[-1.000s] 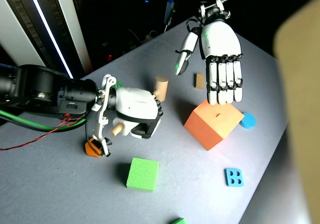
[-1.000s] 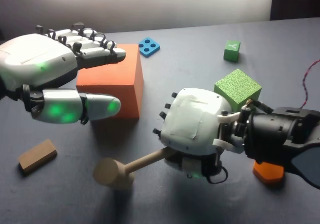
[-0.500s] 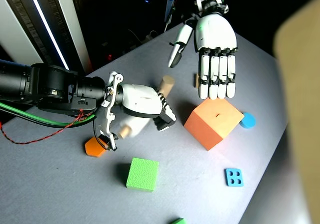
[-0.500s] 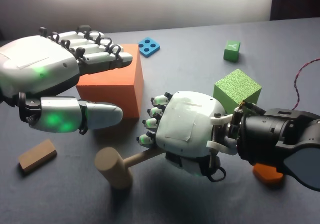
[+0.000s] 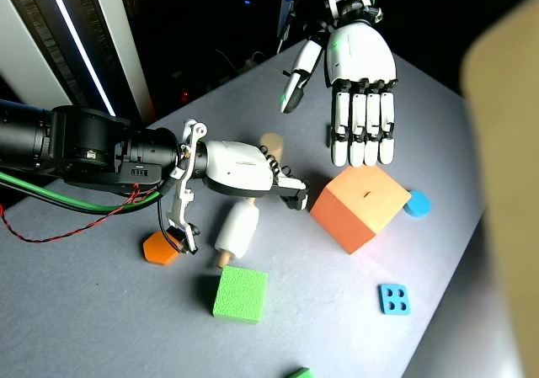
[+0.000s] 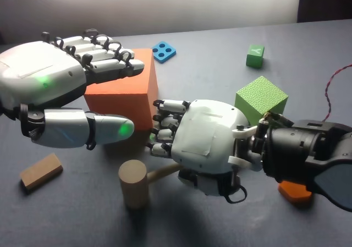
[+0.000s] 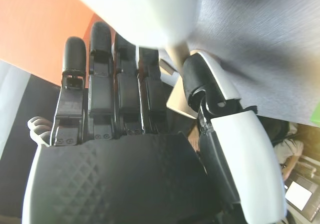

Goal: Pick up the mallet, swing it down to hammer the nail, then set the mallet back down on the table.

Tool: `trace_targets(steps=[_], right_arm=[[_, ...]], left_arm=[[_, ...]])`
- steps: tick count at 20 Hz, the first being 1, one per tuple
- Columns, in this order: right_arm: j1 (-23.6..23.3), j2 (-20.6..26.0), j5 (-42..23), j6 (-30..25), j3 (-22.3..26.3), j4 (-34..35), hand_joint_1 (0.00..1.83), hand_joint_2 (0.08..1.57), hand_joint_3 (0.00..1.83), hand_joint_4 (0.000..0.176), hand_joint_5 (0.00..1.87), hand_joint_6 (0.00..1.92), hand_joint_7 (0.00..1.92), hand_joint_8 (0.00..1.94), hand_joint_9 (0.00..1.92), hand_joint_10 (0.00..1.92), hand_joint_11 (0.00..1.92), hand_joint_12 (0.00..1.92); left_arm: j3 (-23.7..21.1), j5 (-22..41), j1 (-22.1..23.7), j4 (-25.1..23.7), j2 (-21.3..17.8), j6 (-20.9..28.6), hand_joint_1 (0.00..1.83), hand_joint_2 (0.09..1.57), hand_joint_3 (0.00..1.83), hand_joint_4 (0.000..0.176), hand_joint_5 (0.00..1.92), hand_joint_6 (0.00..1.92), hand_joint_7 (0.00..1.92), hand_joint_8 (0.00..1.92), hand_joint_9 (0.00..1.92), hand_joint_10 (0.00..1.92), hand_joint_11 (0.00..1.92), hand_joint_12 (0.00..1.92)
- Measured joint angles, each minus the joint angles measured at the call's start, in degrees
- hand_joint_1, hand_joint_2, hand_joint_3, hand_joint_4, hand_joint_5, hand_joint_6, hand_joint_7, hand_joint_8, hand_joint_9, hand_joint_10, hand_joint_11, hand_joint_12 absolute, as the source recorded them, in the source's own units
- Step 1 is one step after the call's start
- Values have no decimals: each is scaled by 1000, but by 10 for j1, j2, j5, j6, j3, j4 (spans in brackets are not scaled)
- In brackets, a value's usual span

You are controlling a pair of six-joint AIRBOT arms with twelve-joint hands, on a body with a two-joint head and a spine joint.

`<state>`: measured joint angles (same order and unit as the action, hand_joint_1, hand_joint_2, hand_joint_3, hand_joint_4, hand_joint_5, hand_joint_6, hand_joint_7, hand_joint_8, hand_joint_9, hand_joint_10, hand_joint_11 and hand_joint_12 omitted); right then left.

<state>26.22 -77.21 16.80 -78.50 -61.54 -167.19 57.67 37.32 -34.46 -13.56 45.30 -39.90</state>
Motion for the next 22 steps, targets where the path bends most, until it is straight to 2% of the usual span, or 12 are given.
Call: trace_targets(steps=[4,6,7,8,9,10,14,16,17,20,21,22], right_arm=[[-3,47,1,-13,44,0,602,1335,0,0,136,0,143,1,113,0,0,93],[-18,90,2,-46,80,0,606,1342,0,0,69,0,64,0,37,0,0,7],[-24,105,3,-57,92,0,600,1330,0,0,36,0,29,0,7,0,0,1],[-30,131,7,-69,111,-1,540,1242,0,0,23,0,14,0,1,0,0,0],[-34,151,7,-76,127,-1,569,1181,0,0,30,3,21,3,5,2,0,0],[-61,221,-20,-124,176,-1,624,1200,0,0,7,0,3,0,0,0,0,0],[-107,289,-79,-136,215,42,689,1152,0,0,0,0,0,0,0,0,0,0],[-128,315,-136,-138,221,73,695,1128,0,0,19,7,0,0,0,0,0,0],[-142,331,-175,-156,222,86,751,1135,0,0,21,6,0,0,0,0,0,0],[-159,374,-224,-213,222,86,885,1068,0,0,101,10,67,5,49,6,28,22],[-161,385,-227,-220,221,86,826,1023,0,0,135,7,99,16,83,4,5,185],[-161,388,-223,-217,221,84,801,1009,0,0,135,2,102,15,88,2,0,216]], left_arm=[[0,0,0,0,0,0,0,1226,0,0,206,0,157,0,141,0,109,26],[0,0,0,0,0,0,0,1230,0,0,200,0,153,1,132,0,96,21],[0,0,0,0,0,0,0,1231,0,0,204,1,158,3,137,3,96,21],[0,0,0,0,0,0,0,1232,0,0,236,13,193,16,171,15,130,35],[0,0,0,0,0,0,0,1233,1,0,233,10,189,12,171,12,135,37],[0,0,0,0,0,2,0,1235,2,0,215,6,164,5,148,6,115,29],[0,0,0,0,-1,4,0,1236,2,0,228,9,185,11,164,10,120,31],[0,0,0,1,-1,4,0,1234,1,0,223,5,172,3,148,2,108,26],[0,0,0,0,-1,5,0,1235,1,0,231,8,181,7,159,7,120,31],[0,1,0,0,-1,6,0,1246,5,0,207,0,160,0,135,0,91,18],[-3,0,0,3,-2,6,0,1245,4,0,222,7,172,6,141,4,97,21],[-4,0,0,0,-2,6,0,1249,2,0,262,7,214,7,175,6,121,31]])
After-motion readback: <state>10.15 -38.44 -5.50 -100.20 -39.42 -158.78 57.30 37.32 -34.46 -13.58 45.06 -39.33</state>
